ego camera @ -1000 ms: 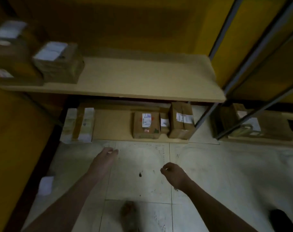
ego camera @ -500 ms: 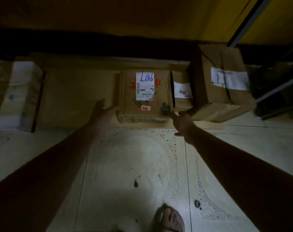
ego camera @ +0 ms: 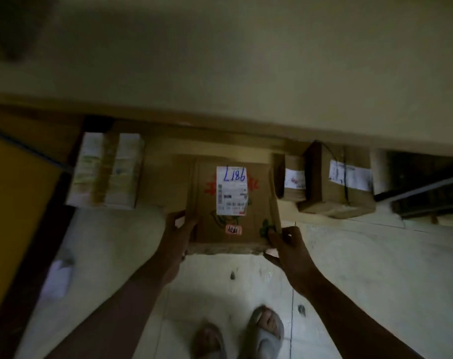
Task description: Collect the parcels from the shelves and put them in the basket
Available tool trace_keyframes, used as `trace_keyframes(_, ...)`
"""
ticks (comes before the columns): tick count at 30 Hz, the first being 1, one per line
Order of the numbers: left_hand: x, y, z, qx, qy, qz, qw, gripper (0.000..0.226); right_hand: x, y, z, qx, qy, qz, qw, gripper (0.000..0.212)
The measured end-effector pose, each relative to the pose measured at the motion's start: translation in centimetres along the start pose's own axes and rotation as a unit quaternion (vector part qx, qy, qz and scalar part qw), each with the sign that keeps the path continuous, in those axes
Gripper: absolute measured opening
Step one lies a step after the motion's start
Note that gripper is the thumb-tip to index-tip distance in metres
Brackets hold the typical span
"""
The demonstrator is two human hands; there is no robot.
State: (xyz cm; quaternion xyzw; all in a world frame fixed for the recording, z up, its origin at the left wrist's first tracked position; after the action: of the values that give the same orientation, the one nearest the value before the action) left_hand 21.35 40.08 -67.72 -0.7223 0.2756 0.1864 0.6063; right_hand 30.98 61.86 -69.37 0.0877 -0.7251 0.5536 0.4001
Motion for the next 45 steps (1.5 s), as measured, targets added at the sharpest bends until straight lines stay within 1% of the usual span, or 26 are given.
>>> trace_keyframes(2, -2.4, -6.9, -4.3, -0.002, -0.01, -0.029, 1.0, 0.038, 3.2, -7.0, 0.4, 0.026, -0.036, -0.007, 0.999, 0.023)
trace_keyframes(4, -3.8, -13.7, -8.9, -0.017, -0.01, -0.046, 0.999, 0.048, 5.8, -13.7, 0.4, 0.071, -0.086, 0.01, 0.994, 0.038)
trace_keyframes(6, -4.3, -19.4, -13.1, -0.011, -0.023, -0.056, 0.998, 0.063, 8.1, -19.4, 0.6, 0.132, -0.138, 0.03, 0.981, 0.046)
trace_keyframes(8, -3.4, -25.2, -17.0, -0.002, -0.034, -0.059, 0.998, 0.08, 10.0, -23.8, 0.7, 0.189, -0.217, 0.045, 0.957, 0.05)
trace_keyframes(10, -1.6, -31.1, -20.1, -0.007, -0.049, -0.052, 0.997, 0.102, 11.4, -27.1, 1.2, 0.247, -0.278, 0.051, 0.927, 0.053)
trace_keyframes(12, 0.8, -36.6, -22.3, -0.031, -0.083, -0.04, 0.995, 0.127, 12.7, -29.7, 2.3, 0.299, -0.312, 0.032, 0.901, 0.057)
trace_keyframes(13, 2.1, -39.3, -23.0, -0.05, -0.11, -0.026, 0.992, 0.134, 13.1, -30.7, 3.1, 0.325, -0.32, 0.018, 0.89, 0.06)
trace_keyframes(14, 3.4, -41.9, -23.5, -0.074, -0.143, -0.015, 0.987, 0.134, 13.5, -31.8, 4.0, 0.353, -0.318, 0.006, 0.88, 0.062)
trace_keyframes(15, 4.7, -44.6, -23.6, -0.1, -0.178, -0.007, 0.979, 0.13, 13.8, -33.1, 5.0, 0.382, -0.317, -0.004, 0.868, 0.062)
trace_keyframes(18, 9.5, -52.6, -22.7, -0.18, -0.271, 0.017, 0.946, 0.108, 13.4, -38.1, 7.5, 0.479, -0.326, -0.04, 0.814, 0.049)
trace_keyframes(19, 11.2, -55.1, -22.3, -0.207, -0.301, 0.022, 0.931, 0.104, 13.0, -40.0, 8.3, 0.507, -0.331, -0.056, 0.794, 0.044)
trace_keyframes(21, 14.4, -60.1, -21.6, -0.253, -0.365, 0.034, 0.895, 0.106, 11.6, -44.1, 9.7, 0.561, -0.338, -0.092, 0.75, 0.038)
trace_keyframes(23, 17.7, -64.9, -20.7, -0.296, -0.412, 0.045, 0.86, 0.109, 9.5, -48.5, 10.9, 0.602, -0.357, -0.118, 0.704, 0.035)
trace_keyframes(24, 19.6, -67.2, -20.4, -0.322, -0.432, 0.046, 0.841, 0.108, 8.2, -50.8, 11.4, 0.622, -0.373, -0.131, 0.675, 0.035)
trace_keyframes(26, 23.6, -72.3, -19.5, -0.381, -0.476, 0.045, 0.791, 0.099, 4.9, -56.1, 11.7, 0.659, -0.406, -0.148, 0.615, 0.039)
trace_keyframes(27, 25.6, -74.8, -19.0, -0.409, -0.497, 0.045, 0.764, 0.099, 3.1, -58.8, 11.7, 0.677, -0.419, -0.153, 0.586, 0.036)
trace_keyframes(29, 29.6, -79.6, -18.0, -0.455, -0.53, 0.047, 0.714, 0.109, -0.5, -64.2, 11.1, 0.704, -0.442, -0.16, 0.533, 0.027)
trace_keyframes(30, 31.7, -82.0, -17.3, -0.476, -0.544, 0.049, 0.69, 0.109, -2.4, -66.9, 10.5, 0.715, -0.452, -0.163, 0.508, 0.027)
trace_keyframes(31, 33.7, -84.2, -16.7, -0.496, -0.555, 0.053, 0.666, 0.102, -4.4, -69.4, 9.8, 0.725, -0.465, -0.168, 0.48, 0.03)
trace_keyframes(33, 38.0, -88.6, -15.5, -0.538, -0.574, 0.053, 0.615, 0.081, -8.7, -74.5, 8.3, 0.743, -0.494, -0.173, 0.418, 0.038)
trace_keyframes(34, 40.4, -90.7, -14.9, -0.56, -0.577, 0.051, 0.592, 0.075, -11.1, -77.1, 7.6, 0.752, -0.503, -0.172, 0.39, 0.043)
trace_keyframes(36, 45.1, -94.9, -13.7, -0.602, -0.578, 0.043, 0.55, 0.076, -16.0, -82.5, 6.0, 0.768, -0.52, -0.158, 0.339, 0.047)
trace_keyframes(38, 49.9, -99.4, -12.4, -0.635, -0.578, 0.041, 0.51, 0.088, -20.9, -88.2, 3.9, 0.785, -0.529, -0.144, 0.289, 0.043)
trace_keyframes(41, 57.5, -106.1, -11.3, -0.673, -0.585, 0.031, 0.451, 0.105, -28.3, -96.6, 0.2, 0.807, -0.53, -0.116, 0.233, 0.038)
trace_keyframes(43, 62.0, -110.1, -11.0, -0.689, -0.589, 0.016, 0.422, 0.099, -33.1, -101.4, -2.2, 0.817, -0.532, -0.101, 0.199, 0.041)
trace_keyframes(45, 65.7, -113.8, -11.1, -0.704, -0.593, 0.005, 0.39, 0.094, -37.4, -105.7, -4.2, 0.822, -0.533, -0.092, 0.178, 0.041)
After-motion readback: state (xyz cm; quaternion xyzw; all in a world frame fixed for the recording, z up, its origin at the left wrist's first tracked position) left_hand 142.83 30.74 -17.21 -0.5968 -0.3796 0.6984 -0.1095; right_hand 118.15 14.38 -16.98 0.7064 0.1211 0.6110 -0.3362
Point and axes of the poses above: each hand's wrist, its own y-axis towards the middle knuckle, its own z-axis out of the palm, x = y × z, the point moved 1 cm from there along y, towards the middle knuckle, and after that the axes turned 4 degrees about -x, right-handed, at the moved point
